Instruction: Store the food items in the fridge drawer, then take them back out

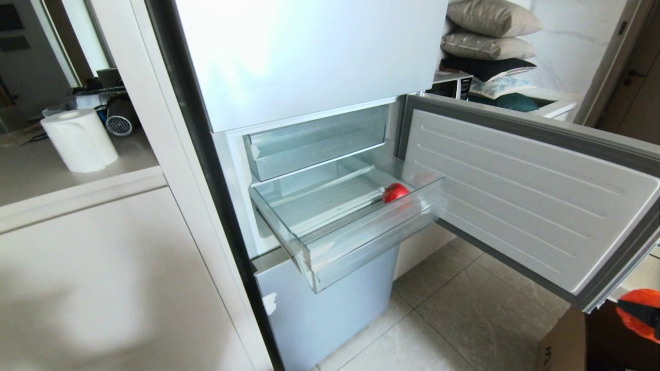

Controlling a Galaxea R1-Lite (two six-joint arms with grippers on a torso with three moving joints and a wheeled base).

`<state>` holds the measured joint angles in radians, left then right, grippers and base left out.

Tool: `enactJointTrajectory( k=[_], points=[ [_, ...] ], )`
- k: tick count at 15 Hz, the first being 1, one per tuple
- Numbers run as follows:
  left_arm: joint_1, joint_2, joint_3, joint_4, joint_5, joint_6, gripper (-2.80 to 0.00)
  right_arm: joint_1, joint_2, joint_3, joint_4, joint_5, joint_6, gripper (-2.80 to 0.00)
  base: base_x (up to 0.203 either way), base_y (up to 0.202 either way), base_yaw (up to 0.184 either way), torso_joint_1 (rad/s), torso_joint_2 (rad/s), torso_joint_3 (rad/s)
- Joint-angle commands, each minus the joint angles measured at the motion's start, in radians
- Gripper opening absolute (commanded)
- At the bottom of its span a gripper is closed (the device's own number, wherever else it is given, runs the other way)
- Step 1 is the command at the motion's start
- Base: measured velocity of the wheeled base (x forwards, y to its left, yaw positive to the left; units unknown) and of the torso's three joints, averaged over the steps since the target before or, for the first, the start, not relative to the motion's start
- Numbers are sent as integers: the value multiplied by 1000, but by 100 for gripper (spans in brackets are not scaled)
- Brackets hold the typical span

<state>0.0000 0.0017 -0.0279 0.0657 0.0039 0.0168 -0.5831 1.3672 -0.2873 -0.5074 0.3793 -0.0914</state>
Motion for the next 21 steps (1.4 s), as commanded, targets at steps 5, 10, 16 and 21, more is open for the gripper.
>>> enactJointTrajectory(
  k=[5,10,16,21],
  points=[
    [0,0,0,0,1,0,-280,703,31,-208,66,-83,236,-280,0,0,0,0,0,0],
    [0,1,-1,0,1,0,-280,847,347,-580,75,-150,246,-280,0,0,0,0,0,0],
    [0,0,0,0,1,0,-280,924,663,-890,-22,-183,241,-280,0,0,0,0,0,0],
    [0,0,0,0,1,0,-280,970,834,-1099,-153,-281,236,-280,0,0,0,0,0,0]
  ],
)
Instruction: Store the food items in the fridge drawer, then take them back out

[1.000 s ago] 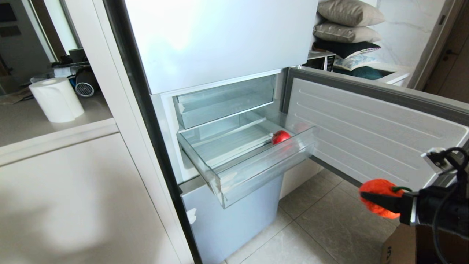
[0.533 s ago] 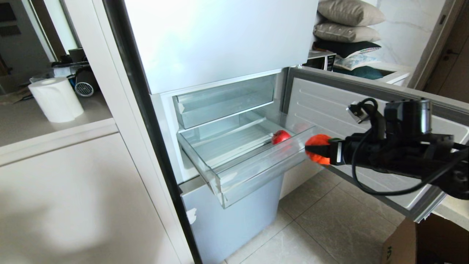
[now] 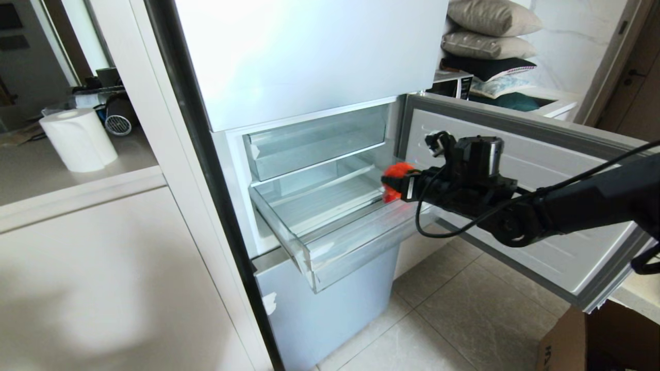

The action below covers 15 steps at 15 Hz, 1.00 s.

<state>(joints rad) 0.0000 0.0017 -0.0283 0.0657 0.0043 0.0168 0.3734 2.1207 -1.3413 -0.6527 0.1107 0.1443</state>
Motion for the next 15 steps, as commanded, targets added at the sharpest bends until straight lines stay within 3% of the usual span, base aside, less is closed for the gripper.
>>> enactJointTrajectory(
  k=[1,7,11,12,15],
  points=[
    [0,1,1,0,0,0,-280,28,110,-85,-14,-30,1,-280,0,0,0,0,0,0],
    [0,1,-1,0,0,0,-280,94,330,-361,-50,-172,-2,-280,0,0,0,0,0,0],
    [0,1,0,0,0,0,-280,98,361,-378,-51,-178,-11,-280,0,0,0,0,0,0],
    [0,1,1,0,0,0,-280,98,364,-380,-50,-178,-11,0,0,0,0,0,0,0],
    [0,0,1,0,0,0,-280,98,384,-398,-50,-181,-11,0,0,0,0,0,0,0]
  ],
)
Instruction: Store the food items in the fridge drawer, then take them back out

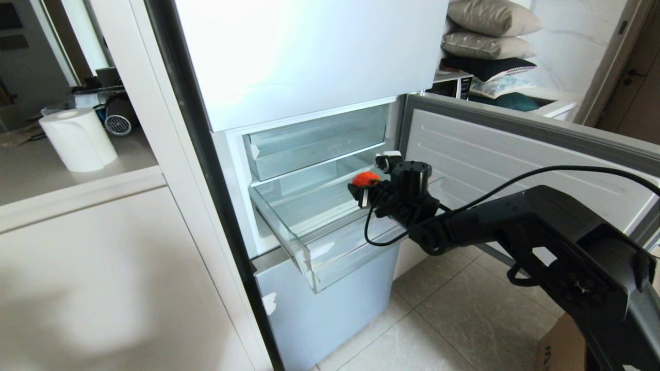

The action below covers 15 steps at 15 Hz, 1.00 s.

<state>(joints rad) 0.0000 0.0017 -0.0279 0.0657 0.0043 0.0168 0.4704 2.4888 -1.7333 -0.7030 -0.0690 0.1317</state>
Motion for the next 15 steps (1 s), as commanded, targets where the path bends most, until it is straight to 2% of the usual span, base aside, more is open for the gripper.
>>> enactJointTrajectory(
  k=[1,5,8,9,13,15],
  points=[
    [0,0,-1,0,0,0,-280,1,16,-6,0,-2,2,0,0,0,0,0,0,0],
    [0,1,0,0,0,0,-280,1,-9,-5,2,-16,2,0,0,0,0,0,0,0],
    [0,1,-1,0,0,0,-280,3,-119,41,3,-40,2,0,0,0,0,0,0,0],
    [0,0,-1,0,0,0,-280,8,-178,84,5,-44,2,-280,0,0,0,0,0,0],
    [0,0,0,0,0,0,-280,51,-474,338,35,-48,-2,-280,0,0,0,0,0,0],
    [0,1,0,0,0,0,-280,68,-668,527,41,-49,-28,-280,0,0,0,0,0,0]
  ],
)
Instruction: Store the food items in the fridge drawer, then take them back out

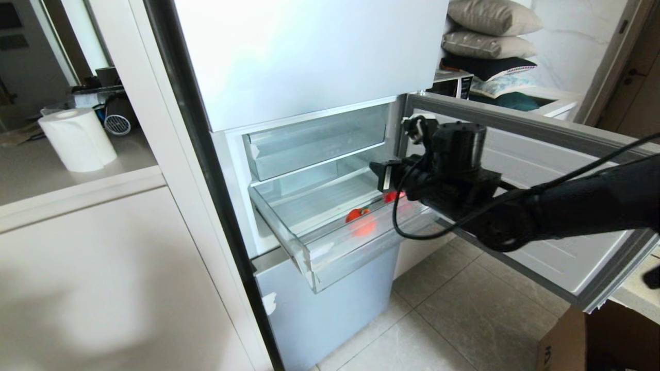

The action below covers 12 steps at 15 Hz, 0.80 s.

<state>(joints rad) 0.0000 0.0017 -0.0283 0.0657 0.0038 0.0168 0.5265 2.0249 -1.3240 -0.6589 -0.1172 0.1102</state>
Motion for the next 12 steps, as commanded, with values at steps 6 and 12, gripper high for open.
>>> enactJointTrajectory(
  k=[6,12],
  points=[
    [0,0,1,0,1,0,-280,18,-773,739,19,-98,-77,-280,0,0,0,0,0,0],
    [0,0,-1,0,1,0,-280,-252,-1337,1093,84,-245,-119,-280,0,0,0,0,0,0]
  ],
)
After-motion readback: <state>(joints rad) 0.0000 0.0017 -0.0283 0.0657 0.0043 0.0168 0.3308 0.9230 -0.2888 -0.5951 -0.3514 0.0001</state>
